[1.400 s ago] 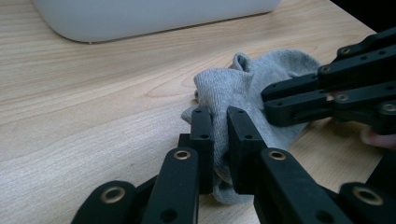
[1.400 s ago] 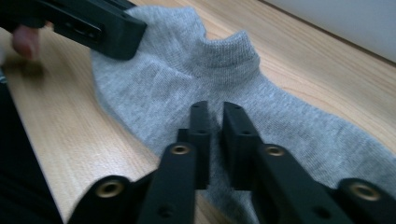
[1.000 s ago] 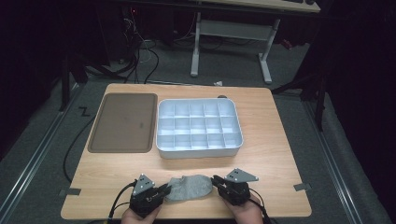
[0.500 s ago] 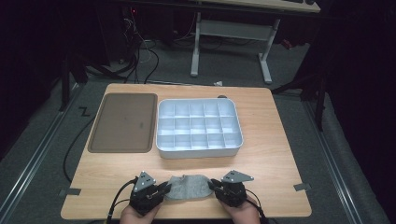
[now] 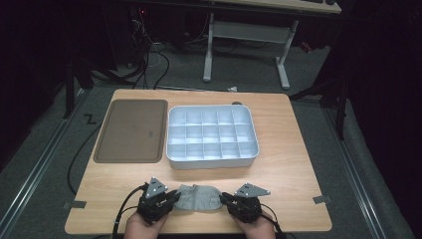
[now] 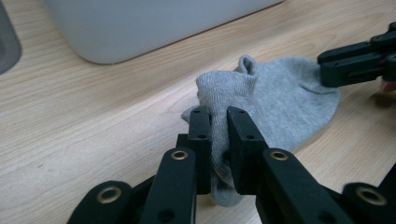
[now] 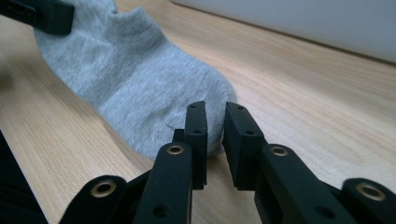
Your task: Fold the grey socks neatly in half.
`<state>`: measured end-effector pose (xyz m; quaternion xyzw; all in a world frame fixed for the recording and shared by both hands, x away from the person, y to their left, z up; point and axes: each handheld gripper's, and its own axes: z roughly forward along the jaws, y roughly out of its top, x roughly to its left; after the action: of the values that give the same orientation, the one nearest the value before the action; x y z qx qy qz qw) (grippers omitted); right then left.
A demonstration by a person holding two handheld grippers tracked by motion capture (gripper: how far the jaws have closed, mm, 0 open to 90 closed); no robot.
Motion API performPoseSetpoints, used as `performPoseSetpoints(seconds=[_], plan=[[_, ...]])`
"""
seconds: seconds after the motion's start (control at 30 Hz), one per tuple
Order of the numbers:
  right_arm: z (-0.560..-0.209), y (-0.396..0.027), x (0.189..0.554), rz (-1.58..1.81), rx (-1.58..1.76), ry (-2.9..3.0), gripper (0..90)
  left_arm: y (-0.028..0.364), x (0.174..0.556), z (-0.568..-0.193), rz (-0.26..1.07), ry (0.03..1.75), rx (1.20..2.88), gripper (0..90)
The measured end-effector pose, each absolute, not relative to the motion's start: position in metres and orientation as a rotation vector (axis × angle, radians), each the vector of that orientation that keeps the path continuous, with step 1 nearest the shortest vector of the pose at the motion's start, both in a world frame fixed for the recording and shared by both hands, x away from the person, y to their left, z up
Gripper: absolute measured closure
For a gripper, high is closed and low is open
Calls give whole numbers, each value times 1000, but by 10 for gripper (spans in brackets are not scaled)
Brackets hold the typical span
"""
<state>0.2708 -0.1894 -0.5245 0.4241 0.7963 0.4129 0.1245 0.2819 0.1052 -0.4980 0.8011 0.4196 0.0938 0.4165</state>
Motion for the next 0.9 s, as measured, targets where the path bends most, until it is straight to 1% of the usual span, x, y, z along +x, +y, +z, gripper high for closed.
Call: performPoseSetpoints(seconds=[0.43, 0.77, 0.87, 0.9], plan=[[-528, -185, 270, 1213, 1228, 2337, 813, 88, 280, -485, 210, 999, 2003, 796], [-529, -183, 269, 1218, 1230, 2347, 801, 49, 285, -483, 167, 919, 2032, 794], [-527, -185, 269, 1234, 1230, 2338, 773, 33, 289, -487, 145, 900, 2044, 814], [-527, -185, 269, 1234, 1230, 2338, 773, 33, 289, -487, 145, 900, 2044, 817]])
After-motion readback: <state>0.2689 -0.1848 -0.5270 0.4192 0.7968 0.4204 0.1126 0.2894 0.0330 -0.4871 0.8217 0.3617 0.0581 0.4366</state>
